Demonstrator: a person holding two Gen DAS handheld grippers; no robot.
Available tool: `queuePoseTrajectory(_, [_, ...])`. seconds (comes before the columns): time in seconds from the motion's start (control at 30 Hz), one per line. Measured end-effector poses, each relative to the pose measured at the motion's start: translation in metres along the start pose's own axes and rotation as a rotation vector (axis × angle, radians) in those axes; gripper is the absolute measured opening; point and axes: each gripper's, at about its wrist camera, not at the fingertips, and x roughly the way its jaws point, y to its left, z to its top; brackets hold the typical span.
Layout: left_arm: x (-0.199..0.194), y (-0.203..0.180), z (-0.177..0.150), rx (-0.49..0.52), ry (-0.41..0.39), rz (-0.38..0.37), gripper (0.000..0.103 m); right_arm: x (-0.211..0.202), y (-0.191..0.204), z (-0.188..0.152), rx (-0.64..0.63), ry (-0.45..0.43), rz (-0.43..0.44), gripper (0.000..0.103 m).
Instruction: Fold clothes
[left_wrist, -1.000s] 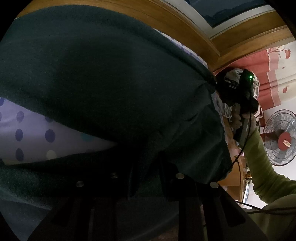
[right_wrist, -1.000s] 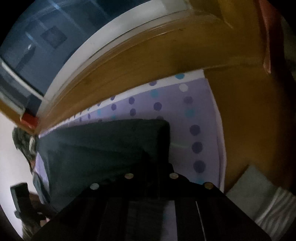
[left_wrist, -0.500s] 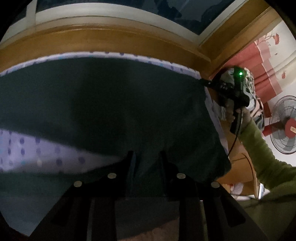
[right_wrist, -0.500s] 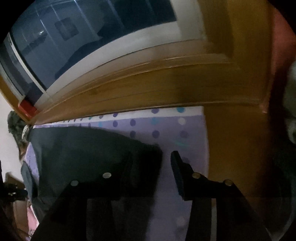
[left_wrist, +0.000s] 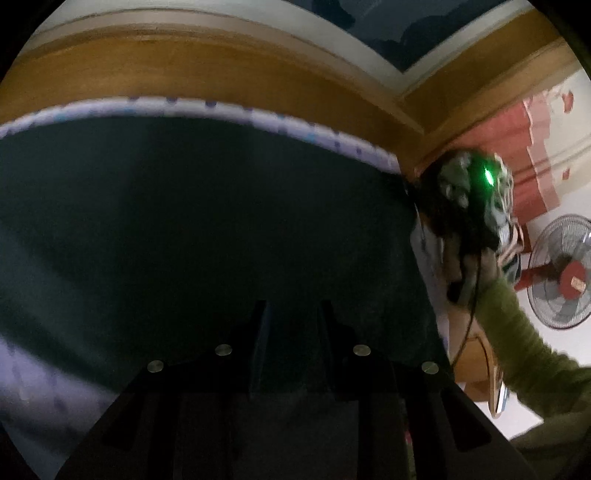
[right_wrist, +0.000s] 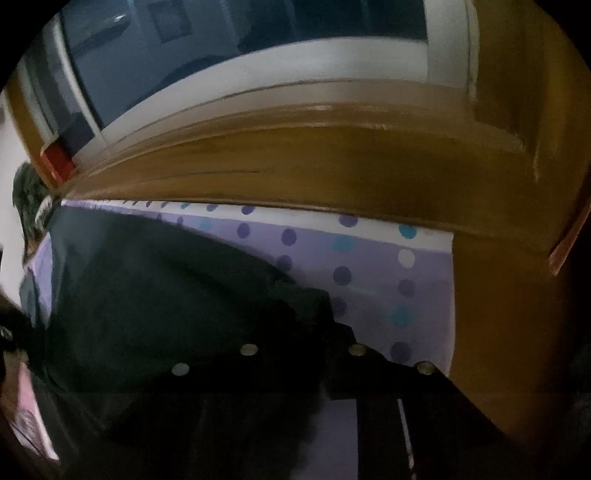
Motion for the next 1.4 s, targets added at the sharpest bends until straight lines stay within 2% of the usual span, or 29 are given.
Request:
queuePoseTrajectory(0.07, [0.009, 0.006, 0.023, -0.001, -0.019, -0.001, 0.025, -0.009, 0.010, -0.001, -0.045, -0.038, -0.040, 0.010])
queuePoseTrajectory(0.17, [0.024, 0.002, 0.049, 0.028, -0.027, 0.002, 0.025, -0.032, 0.031, 0.003, -0.154, -0.151, -0.163, 0.010])
queuePoseTrajectory(0.27, [0.040, -0.008, 0.068, 0.076, -0.050, 0.057, 0.025, -0.055, 0.046, 0.010, -0.227, -0.259, -0.249, 0.010])
queuePoseTrajectory(0.37, [0.055, -0.014, 0.087, 0.111, -0.088, 0.121, 0.025, -0.062, 0.051, 0.019, -0.269, -0.321, -0.322, 0.010])
queuePoseTrajectory(0.4, [0.062, -0.016, 0.093, 0.126, -0.101, 0.156, 0.025, -0.056, 0.050, 0.021, -0.276, -0.309, -0.341, 0.010])
queuePoseTrajectory(0.53, [0.086, -0.014, 0.103, 0.150, -0.088, 0.238, 0.025, -0.006, 0.032, 0.019, -0.241, -0.173, -0.344, 0.010])
queuePoseTrajectory(0.67, [0.090, -0.013, 0.109, 0.154, -0.124, 0.246, 0.025, 0.029, 0.013, 0.013, -0.169, -0.066, -0.305, 0.012])
queuePoseTrajectory(0.83, [0.087, -0.012, 0.116, 0.110, -0.113, 0.230, 0.025, 0.020, 0.004, 0.027, -0.116, -0.032, -0.269, 0.028])
queuePoseTrajectory(0.93, [0.072, -0.016, 0.106, 0.109, -0.097, 0.190, 0.025, -0.015, -0.002, 0.025, -0.048, -0.046, -0.221, 0.033])
queuePoseTrajectory(1.0, [0.051, -0.023, 0.089, 0.129, -0.090, 0.162, 0.025, -0.041, -0.012, 0.014, 0.006, -0.042, -0.151, 0.044])
queuePoseTrajectory(1.1, [0.011, -0.040, 0.050, 0.164, -0.087, 0.158, 0.028, -0.071, -0.019, -0.010, 0.087, -0.022, -0.033, 0.045])
queuePoseTrajectory(1.2, [-0.027, -0.054, -0.001, 0.172, -0.100, 0.200, 0.036, -0.089, -0.009, -0.042, 0.132, 0.009, 0.054, 0.045])
queuePoseTrajectory(1.3, [-0.051, -0.055, -0.044, 0.133, -0.100, 0.218, 0.036, -0.103, 0.006, -0.077, 0.112, 0.038, 0.108, 0.045])
queuePoseTrajectory(1.4, [-0.057, -0.063, -0.088, 0.087, -0.108, 0.222, 0.037, -0.102, 0.021, -0.104, 0.106, 0.075, 0.135, 0.045])
